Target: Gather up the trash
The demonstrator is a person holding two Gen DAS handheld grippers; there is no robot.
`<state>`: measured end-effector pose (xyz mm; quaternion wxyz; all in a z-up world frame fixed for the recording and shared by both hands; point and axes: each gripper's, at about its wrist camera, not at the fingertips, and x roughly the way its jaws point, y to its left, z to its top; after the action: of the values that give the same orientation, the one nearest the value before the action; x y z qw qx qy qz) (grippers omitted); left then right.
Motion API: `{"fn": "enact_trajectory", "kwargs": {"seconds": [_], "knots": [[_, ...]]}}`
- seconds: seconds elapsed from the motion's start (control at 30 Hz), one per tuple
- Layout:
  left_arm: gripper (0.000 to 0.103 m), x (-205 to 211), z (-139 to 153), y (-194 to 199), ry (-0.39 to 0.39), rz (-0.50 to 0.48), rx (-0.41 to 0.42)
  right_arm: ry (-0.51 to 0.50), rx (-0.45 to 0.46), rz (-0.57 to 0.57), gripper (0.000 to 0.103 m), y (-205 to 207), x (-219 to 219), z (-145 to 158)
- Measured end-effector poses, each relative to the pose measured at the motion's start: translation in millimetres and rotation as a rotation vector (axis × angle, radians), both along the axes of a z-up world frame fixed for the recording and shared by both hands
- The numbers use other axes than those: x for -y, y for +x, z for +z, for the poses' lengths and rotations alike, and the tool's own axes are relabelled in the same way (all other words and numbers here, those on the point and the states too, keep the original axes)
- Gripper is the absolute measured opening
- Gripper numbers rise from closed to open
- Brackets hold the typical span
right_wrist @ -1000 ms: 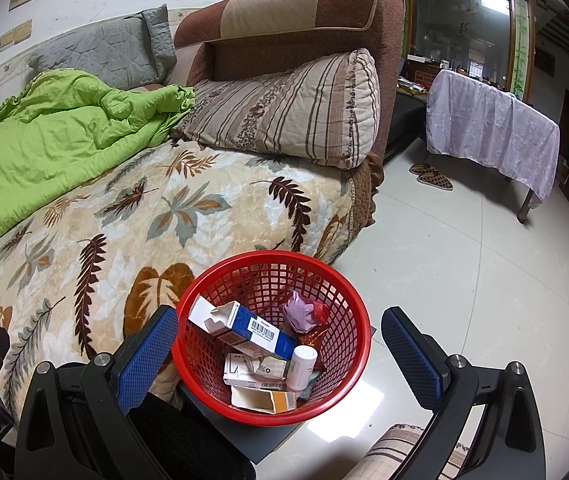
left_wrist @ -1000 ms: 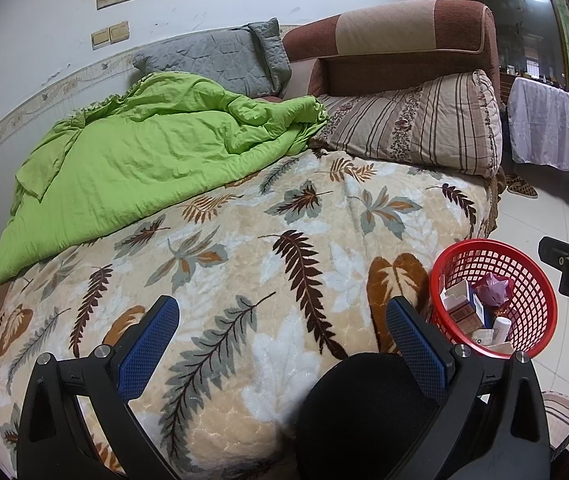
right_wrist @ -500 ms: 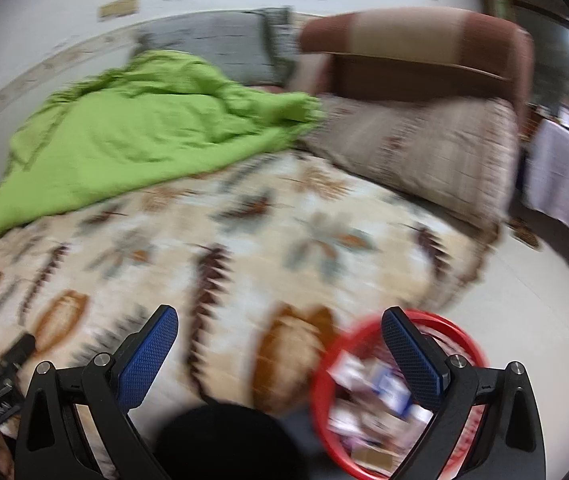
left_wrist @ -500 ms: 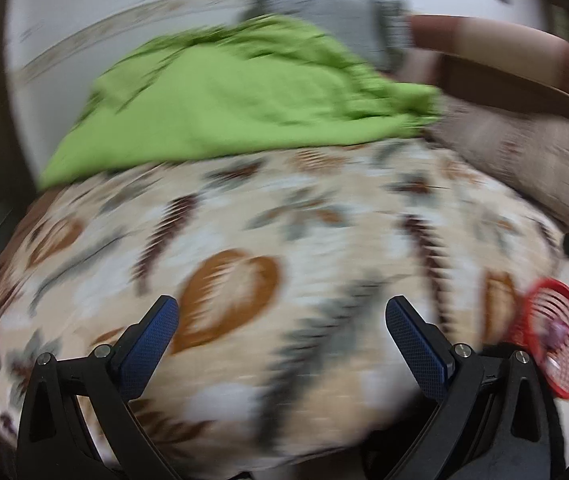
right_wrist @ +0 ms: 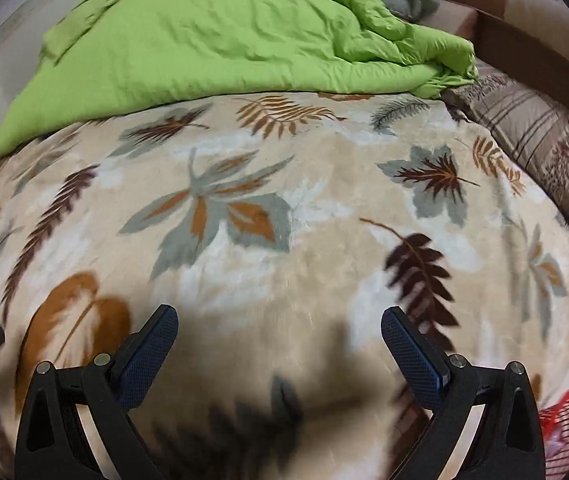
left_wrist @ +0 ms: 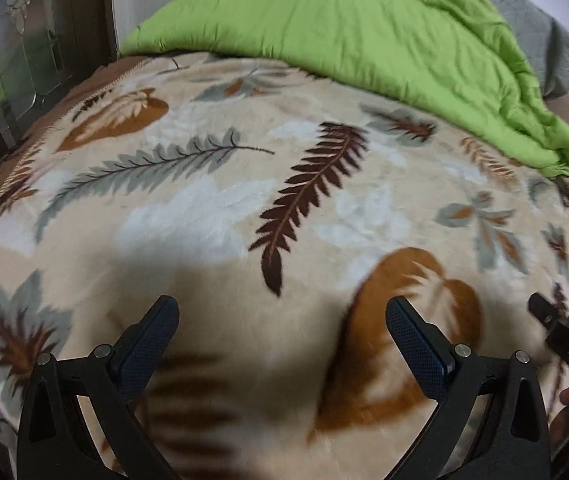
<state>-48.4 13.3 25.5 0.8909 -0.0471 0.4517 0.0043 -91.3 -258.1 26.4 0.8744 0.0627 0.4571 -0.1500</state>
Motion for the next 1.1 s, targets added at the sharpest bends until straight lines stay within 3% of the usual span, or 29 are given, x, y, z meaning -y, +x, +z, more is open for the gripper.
{"fn": "enact_trajectory", "kwargs": {"seconds": [0.07, 0.17, 0.37, 0.5, 1.1], "knots": [[0.103, 1.1, -12.6, 9.4, -0.005, -0.006, -0.034, -0.009, -0.018, -0.015, 0.103, 12.0, 0.1, -11.0], [0.103, 11.3, -12.9, 18.9, 0.043, -0.015, 0.018, 0.004, -0.040, -0.003, 0.103, 27.1, 1.9, -26.5], [0.103, 31.6, -24.7, 40.6, 0.132, -0.056, 0.018, -0.015, -0.037, -0.033, 0.103, 32.1, 3.0, -32.1], [0.103, 27.5, -25.9, 43.9, 0.103, -0.057, 0.023, -0.013, -0.003, -0.031, 0.103, 29.7, 3.0, -33.0], [0.103, 29.7, -27.1, 42.0, 0.119, -0.059, 0.035, -0.005, -0.004, -0.029, 0.103, 34.7, 10.7, -35.3]]}}
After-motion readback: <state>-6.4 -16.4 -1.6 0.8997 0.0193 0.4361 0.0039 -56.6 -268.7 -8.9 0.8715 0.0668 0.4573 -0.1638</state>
